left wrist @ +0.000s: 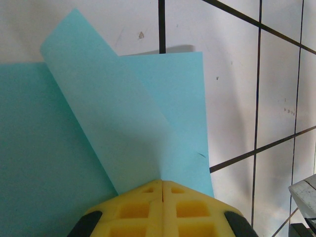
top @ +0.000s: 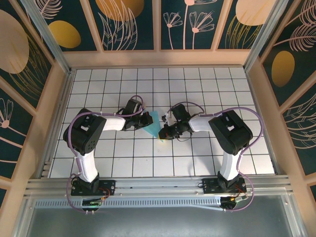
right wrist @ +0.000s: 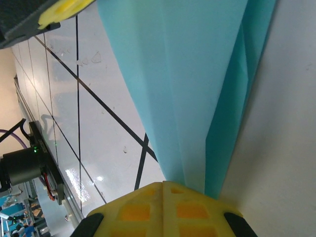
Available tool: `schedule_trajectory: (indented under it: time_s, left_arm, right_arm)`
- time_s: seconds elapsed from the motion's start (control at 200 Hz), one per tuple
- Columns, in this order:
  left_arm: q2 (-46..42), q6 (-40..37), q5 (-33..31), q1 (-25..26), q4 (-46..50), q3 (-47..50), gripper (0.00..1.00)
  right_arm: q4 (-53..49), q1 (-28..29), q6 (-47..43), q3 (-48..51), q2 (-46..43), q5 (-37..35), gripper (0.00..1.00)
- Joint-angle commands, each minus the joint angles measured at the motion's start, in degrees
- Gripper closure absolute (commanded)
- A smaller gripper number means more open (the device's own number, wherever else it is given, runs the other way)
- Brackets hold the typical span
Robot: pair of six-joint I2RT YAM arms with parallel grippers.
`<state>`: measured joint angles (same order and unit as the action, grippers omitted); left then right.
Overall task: Fold a paper plane with a square sheet of paper (fold left side to right side)
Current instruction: Fourth fold the wing at the center of the table.
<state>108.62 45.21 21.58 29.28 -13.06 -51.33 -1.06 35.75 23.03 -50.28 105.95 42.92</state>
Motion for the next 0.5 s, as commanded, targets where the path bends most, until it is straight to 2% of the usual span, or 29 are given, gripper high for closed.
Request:
schedule_trajectory:
  time_s: [0.0, 0.495]
  left_arm:
    - [2.21, -0.64, -4.07, 0.08, 4.80, 0.67, 1.00]
    - [2.21, -0.65, -4.09, 0.08, 4.89, 0.67, 1.00]
  right_arm:
    - [-0.77, 0.78, -0.04, 1.05, 0.29, -0.97, 1.00]
    - [-1.03, 0.77, -0.09, 1.68, -0.09, -2.22, 1.00]
